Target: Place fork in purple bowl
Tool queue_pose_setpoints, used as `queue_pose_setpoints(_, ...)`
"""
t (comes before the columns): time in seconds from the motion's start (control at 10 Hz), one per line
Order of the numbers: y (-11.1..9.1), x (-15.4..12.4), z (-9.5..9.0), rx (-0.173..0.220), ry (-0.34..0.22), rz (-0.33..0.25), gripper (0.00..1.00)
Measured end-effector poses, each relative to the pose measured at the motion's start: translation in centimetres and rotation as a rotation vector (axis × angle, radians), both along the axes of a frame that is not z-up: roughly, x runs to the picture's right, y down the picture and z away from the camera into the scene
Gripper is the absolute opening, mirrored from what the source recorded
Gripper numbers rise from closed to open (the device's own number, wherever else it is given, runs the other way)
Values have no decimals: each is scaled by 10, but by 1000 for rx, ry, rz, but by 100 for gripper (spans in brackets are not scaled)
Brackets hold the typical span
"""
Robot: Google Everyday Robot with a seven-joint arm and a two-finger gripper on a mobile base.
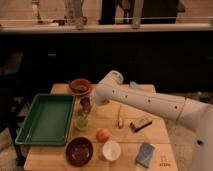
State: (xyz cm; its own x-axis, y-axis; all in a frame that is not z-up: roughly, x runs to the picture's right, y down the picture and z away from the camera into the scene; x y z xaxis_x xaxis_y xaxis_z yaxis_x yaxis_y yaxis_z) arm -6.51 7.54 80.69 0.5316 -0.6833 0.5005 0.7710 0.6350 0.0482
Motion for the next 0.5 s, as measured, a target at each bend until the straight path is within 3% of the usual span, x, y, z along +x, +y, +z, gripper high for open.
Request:
queue_pose_setpoints(0.1, 6, -17, -23, 18, -36, -58, 0)
queue_pose_setpoints(0.5, 20, -38, -50, 33, -84, -143, 0)
